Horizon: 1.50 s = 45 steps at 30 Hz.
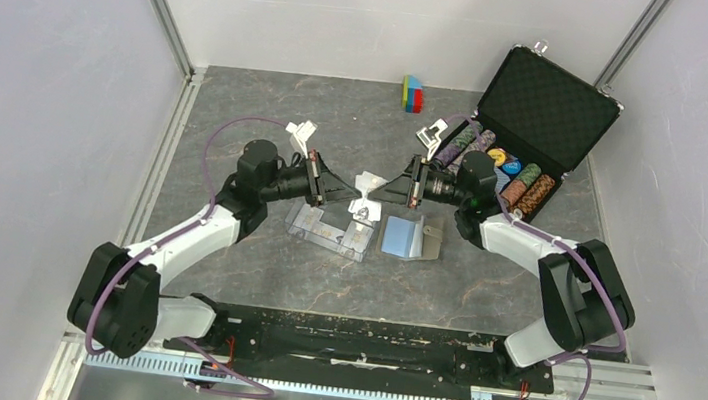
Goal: Put the credit cards into the card holder
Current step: Pick up the credit card from the storage box.
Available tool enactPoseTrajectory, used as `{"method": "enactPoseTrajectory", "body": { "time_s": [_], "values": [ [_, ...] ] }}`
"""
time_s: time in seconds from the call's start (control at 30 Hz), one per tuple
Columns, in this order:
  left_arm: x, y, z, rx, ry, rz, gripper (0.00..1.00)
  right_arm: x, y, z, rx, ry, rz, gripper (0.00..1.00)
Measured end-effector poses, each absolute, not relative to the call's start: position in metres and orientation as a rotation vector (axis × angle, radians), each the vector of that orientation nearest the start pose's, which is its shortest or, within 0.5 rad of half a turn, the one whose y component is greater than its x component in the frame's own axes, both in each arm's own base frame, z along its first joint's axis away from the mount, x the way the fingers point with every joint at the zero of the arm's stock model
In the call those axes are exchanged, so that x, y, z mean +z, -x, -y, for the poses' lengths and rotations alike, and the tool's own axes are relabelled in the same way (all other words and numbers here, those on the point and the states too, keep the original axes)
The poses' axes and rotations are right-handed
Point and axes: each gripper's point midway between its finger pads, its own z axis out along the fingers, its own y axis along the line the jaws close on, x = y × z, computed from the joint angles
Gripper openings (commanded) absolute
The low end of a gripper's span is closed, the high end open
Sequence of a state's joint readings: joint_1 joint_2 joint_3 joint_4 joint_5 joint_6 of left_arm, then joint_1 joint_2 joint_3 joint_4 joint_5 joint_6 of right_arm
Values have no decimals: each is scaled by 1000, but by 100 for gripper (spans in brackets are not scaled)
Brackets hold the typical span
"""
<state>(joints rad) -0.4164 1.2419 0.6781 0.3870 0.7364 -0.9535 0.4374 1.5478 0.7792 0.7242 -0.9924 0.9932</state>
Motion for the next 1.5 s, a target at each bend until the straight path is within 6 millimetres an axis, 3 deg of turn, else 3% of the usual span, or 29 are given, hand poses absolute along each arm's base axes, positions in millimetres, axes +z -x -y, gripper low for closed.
{"method": "enactPoseTrajectory", "body": {
  "time_s": [0.13, 0.57, 0.83, 1.1, 1.27, 1.5],
  "values": [
    [227, -262, 271, -1572, -78, -2018, 2, 221, -266, -307, 1807, 391, -1925, 34],
    [234, -276, 250, -1477, 31, -1971, 2, 217, -264, -306, 1805, 396, -1933, 35],
    [232, -275, 243, -1476, 59, -1940, 2, 212, -263, -305, 1803, 392, -1942, 31],
    [244, -275, 245, -1519, 53, -1878, 2, 207, -260, -304, 1804, 386, -1950, 17],
    [249, -274, 247, -1539, 38, -1854, 2, 207, -260, -304, 1806, 386, -1945, 17],
    [251, -274, 249, -1580, 37, -1845, 2, 212, -262, -305, 1828, 377, -1921, 23]
  ]
}}
